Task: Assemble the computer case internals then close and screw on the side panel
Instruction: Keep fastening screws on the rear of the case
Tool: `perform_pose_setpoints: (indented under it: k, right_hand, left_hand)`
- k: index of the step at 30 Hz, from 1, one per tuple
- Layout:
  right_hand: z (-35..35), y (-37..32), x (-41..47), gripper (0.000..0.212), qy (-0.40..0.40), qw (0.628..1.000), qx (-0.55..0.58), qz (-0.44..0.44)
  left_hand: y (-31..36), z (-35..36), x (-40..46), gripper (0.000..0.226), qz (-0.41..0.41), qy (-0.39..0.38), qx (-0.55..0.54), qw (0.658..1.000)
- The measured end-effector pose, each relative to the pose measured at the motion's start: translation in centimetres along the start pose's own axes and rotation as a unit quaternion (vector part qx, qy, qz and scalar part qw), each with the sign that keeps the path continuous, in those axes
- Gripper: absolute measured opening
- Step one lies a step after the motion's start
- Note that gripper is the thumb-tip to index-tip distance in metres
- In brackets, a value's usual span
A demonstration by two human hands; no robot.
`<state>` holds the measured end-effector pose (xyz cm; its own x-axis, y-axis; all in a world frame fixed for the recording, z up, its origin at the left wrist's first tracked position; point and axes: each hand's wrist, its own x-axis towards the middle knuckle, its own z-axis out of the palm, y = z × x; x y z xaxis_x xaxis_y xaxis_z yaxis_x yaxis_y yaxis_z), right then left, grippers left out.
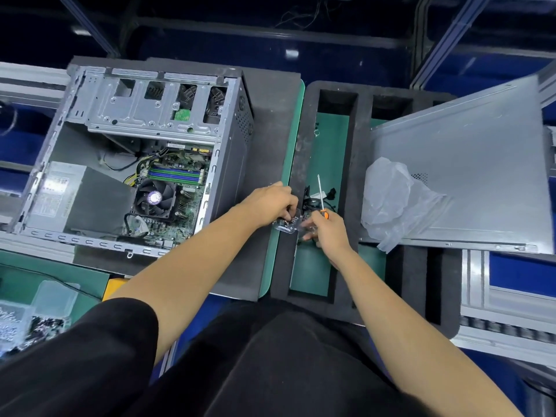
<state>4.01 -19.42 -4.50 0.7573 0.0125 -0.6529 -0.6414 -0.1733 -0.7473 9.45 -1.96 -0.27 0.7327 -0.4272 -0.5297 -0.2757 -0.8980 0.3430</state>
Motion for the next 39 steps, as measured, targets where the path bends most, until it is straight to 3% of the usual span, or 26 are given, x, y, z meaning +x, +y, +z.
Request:
perform_pose_setpoints:
  k: [8,14,25,30,34,39]
  right_hand:
    - [0.0,-0.3,0.5,0.021,0.005,0.999,0.041,-0.004]
    - [0.3,0.5,0.9,0.014,-0.009,0.999,0.027,-0.024]
    - [0.4,0.5,0.3,0.014,-0.021,0.999,-0.017,-0.039]
    - [0.7,0.0,0.1,0.045,-0.031,0.998,-0.042,-0.043]
    - [0.9,-0.8,-0.3,0.062,-0.022,0.996,-0.073,-0.041]
    - [1.3,-1.8,-0.6,0.061,-0.028,0.994,-0.093,-0.046]
  left_hand:
    - [-1.0,0.4,0.1,0.003,-0.018,0.035,-0.035,0.999]
    - [-2.0,0.3,0.1,0.009,-0.048,0.048,-0.075,0.995]
    - [-2.3,-0.6,-0.4,0.009,-0.038,-0.029,-0.093,0.995]
    - [-2.1,-0.8,-0.7,0.005,-0.062,-0.026,-0.079,0.995]
    - [-2.7,-0.5,-0.5,0.006,-0.152,0.090,-0.124,0.976]
    - [-2.7,1.8,-0.6,0.027,-0.224,0.328,-0.155,0.905]
